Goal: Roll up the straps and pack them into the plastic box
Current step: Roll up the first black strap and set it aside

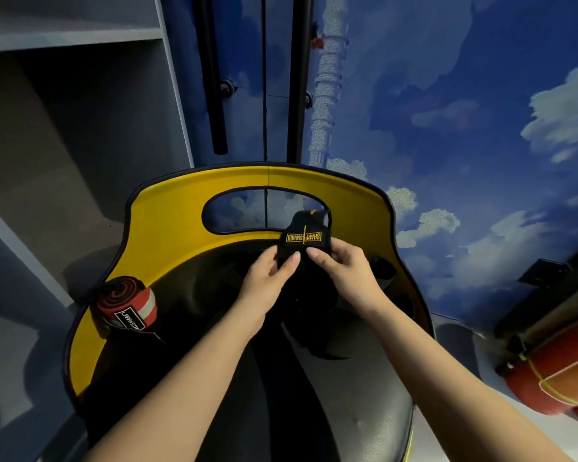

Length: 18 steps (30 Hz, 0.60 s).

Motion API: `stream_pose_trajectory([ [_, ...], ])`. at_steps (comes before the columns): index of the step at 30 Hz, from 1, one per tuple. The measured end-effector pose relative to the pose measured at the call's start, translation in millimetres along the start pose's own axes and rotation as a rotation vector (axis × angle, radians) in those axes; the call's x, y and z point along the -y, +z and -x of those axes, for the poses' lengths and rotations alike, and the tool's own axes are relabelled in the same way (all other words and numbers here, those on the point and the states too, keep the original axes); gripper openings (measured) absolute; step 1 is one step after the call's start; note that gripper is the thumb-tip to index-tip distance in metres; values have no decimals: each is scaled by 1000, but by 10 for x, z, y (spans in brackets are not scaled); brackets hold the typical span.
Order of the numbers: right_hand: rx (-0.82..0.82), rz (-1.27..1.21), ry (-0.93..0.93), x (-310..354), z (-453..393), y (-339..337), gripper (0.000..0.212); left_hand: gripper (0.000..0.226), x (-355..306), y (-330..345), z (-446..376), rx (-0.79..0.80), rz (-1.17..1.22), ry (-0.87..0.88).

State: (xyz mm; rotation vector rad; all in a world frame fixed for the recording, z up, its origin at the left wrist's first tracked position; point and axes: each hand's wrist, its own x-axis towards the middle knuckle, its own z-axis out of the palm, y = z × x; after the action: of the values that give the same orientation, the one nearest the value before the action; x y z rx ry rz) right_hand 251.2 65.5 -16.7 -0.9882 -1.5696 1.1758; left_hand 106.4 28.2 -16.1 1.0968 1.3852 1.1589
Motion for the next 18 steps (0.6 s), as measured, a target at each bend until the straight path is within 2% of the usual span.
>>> stream_pose_trajectory([
  [4,-153,129,-75,129,17,66,9,40,-102,-34,33,-176,20,122],
  [6,-227,281,-129,249,16,128,9,44,-126,-25,103,-157,-26,156],
  [8,-172,377,-174,384,9,215,15,61,-136,0,122,-86,-54,126],
  [11,49,434,-172,481,-25,282,36,80,-220,-21,109,-117,20,83],
  [13,230,432,-160,467,-63,270,51,68,-251,-79,63,-183,77,88],
  [15,341,376,-133,427,-101,253,54,33,-257,-137,10,-241,40,133],
  [16,345,351,-120,408,-123,243,51,16,-246,-171,-33,-279,9,146],
  [17,317,340,-103,399,-142,233,45,10,-236,-200,-79,-316,-5,146],
  [18,279,347,-88,376,-158,214,40,13,-229,-238,-120,-342,1,127],
])
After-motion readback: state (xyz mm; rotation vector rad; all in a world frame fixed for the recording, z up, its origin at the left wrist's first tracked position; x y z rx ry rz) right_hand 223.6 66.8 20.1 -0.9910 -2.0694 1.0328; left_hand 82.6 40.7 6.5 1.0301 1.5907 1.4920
